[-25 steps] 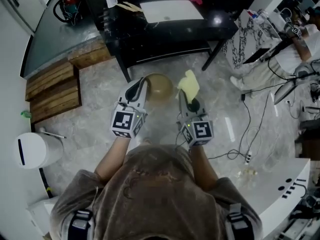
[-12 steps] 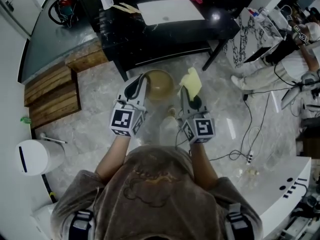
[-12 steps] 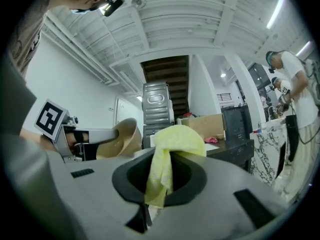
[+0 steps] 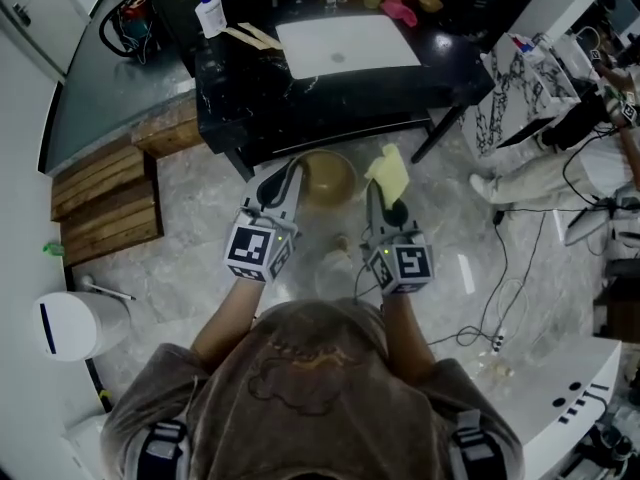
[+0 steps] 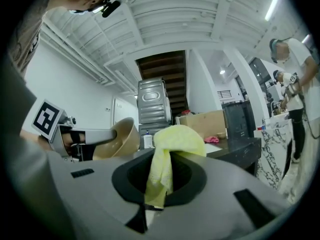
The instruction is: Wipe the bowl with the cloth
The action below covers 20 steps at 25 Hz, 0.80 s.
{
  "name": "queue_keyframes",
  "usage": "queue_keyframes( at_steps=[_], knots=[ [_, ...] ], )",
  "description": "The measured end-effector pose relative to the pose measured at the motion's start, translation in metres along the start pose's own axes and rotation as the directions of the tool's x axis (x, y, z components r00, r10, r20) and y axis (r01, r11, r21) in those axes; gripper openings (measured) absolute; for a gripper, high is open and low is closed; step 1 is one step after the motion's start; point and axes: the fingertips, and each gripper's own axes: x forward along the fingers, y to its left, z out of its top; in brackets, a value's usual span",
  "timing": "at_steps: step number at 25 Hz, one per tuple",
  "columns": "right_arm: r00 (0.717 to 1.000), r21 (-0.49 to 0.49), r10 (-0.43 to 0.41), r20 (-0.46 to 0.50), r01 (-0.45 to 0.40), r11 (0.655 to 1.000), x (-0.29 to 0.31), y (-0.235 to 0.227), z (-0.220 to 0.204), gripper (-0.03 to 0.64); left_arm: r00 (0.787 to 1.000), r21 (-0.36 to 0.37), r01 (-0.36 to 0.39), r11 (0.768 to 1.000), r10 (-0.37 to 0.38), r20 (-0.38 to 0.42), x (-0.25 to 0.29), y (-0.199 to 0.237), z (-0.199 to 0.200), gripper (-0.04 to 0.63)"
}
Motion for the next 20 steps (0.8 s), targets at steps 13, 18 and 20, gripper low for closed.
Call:
queue_keyframes(
  at_steps=[13,18,20],
  knots=[
    [0.996,0.005,0.086,-0.011,-0.086,0.996,0.103,-0.092,0.033,0.021,0.999,-0.020,-0.048,0.999,0.048,-0.006,0.135,0.020,0.012,0.025],
    [0.990,0.011,0.139,-0.017,-0.139,0.990,0.135,-0.122,0.040,0.021,0.995,-0.016,-0.096,0.995,0.096,-0.013,0.172,0.026,0.015,0.025],
    [0.987,0.012,0.159,-0.012,-0.159,0.987,0.146,-0.132,0.040,0.021,0.993,-0.009,-0.113,0.994,0.113,-0.020,0.182,0.028,0.015,0.025]
  ],
)
